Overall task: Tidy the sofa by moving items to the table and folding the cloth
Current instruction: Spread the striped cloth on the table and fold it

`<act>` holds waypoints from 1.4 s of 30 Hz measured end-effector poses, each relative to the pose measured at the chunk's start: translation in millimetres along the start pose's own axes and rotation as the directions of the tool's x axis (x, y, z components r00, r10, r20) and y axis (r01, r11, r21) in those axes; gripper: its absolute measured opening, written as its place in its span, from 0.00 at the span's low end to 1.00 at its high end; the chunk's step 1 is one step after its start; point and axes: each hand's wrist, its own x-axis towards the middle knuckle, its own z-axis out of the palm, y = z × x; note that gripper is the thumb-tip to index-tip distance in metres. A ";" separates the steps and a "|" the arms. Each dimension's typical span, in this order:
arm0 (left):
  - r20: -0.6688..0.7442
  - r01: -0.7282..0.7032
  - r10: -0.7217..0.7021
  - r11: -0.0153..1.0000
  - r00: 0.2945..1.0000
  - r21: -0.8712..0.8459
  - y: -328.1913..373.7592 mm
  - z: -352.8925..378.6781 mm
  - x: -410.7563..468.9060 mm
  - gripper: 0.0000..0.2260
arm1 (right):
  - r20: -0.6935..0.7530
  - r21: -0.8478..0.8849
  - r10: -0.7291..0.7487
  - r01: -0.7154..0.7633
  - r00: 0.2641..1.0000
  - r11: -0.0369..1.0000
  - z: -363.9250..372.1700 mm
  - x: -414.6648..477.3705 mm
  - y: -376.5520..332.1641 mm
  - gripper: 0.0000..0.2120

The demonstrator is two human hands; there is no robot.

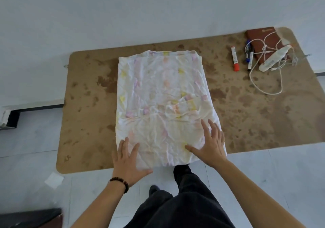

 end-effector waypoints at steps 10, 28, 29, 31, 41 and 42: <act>-0.141 -0.137 0.101 0.951 0.985 -0.276 -28.6 -9.9 -18.8 0.19 | 0.129 -0.245 0.000 0.031 0.992 0.969 16.7 -31.3 -0.1 0.32; -0.621 -0.303 0.064 0.909 0.782 -0.287 -55.6 -47.5 -96.6 0.13 | -0.434 -0.310 -0.292 0.163 0.852 0.937 -26.6 -125.3 -30.9 0.06; -0.617 -0.294 0.047 0.906 0.785 -0.304 -57.8 -44.2 -100.7 0.13 | -0.428 -0.327 -0.307 0.170 0.850 0.929 -28.0 -130.0 -28.6 0.06; -0.606 -0.284 0.029 0.900 0.795 -0.330 -61.4 -40.5 -103.5 0.12 | -0.412 -0.332 -0.308 0.173 0.858 0.927 -31.8 -134.0 -24.6 0.09; -0.365 -0.076 -0.138 0.853 0.921 -0.516 -45.8 -106.4 -20.1 0.03 | -0.184 -0.139 -0.273 0.250 0.944 0.958 -77.0 -20.1 -23.3 0.15; -0.334 -0.076 -0.123 0.847 0.935 -0.527 -44.1 -116.0 -2.2 0.03 | -0.162 -0.131 -0.258 0.238 0.952 0.962 -80.7 0.7 -25.1 0.16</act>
